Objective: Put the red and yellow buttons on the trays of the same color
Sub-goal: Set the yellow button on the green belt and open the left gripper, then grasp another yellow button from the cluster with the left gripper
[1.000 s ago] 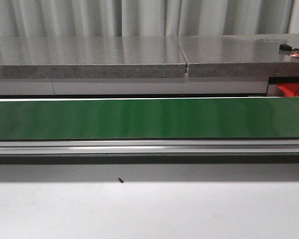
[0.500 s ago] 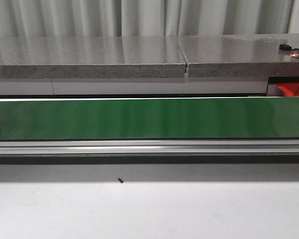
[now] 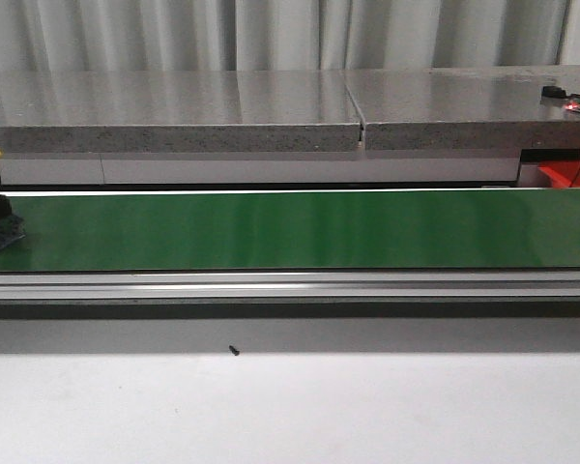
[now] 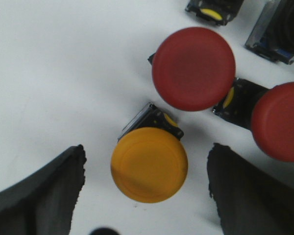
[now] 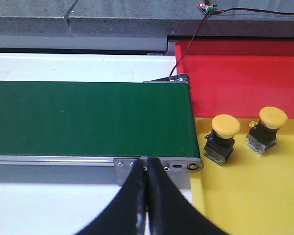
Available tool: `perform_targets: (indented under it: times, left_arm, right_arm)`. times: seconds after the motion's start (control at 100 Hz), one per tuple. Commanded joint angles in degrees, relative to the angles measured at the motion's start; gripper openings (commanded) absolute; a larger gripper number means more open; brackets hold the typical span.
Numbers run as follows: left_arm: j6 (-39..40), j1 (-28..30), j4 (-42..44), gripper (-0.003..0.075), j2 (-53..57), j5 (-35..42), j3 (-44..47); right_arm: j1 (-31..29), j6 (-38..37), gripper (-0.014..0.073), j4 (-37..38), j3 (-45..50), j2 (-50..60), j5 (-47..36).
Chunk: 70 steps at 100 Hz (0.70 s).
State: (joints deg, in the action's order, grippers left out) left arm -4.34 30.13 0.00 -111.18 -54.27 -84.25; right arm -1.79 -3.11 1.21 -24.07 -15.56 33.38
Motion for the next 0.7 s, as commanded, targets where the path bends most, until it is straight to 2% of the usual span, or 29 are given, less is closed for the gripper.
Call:
perform_targets:
  times: [0.0, 0.2, 0.32, 0.69]
  left_arm:
    - [-0.04, 0.09, -0.75, 0.0474, 2.67, 2.25, -1.83]
    - [-0.04, 0.09, -0.75, 0.0312, 2.67, 2.38, -1.83]
    - [-0.04, 0.09, -0.75, 0.0248, 2.67, 2.38, -1.83]
    - [-0.11, 0.09, -0.75, 0.0239, 5.67, 0.74, -1.83]
  right_arm:
    - [-0.07, -0.09, -0.0066, 0.14, -1.38, -0.36, -4.52]
    - [-0.07, -0.09, -0.0066, 0.14, -1.38, -0.36, -4.52]
    - [-0.07, -0.09, -0.0066, 0.14, -1.38, -0.36, -4.52]
    - [-0.07, -0.09, -0.0066, 0.14, -1.38, -0.36, -4.52]
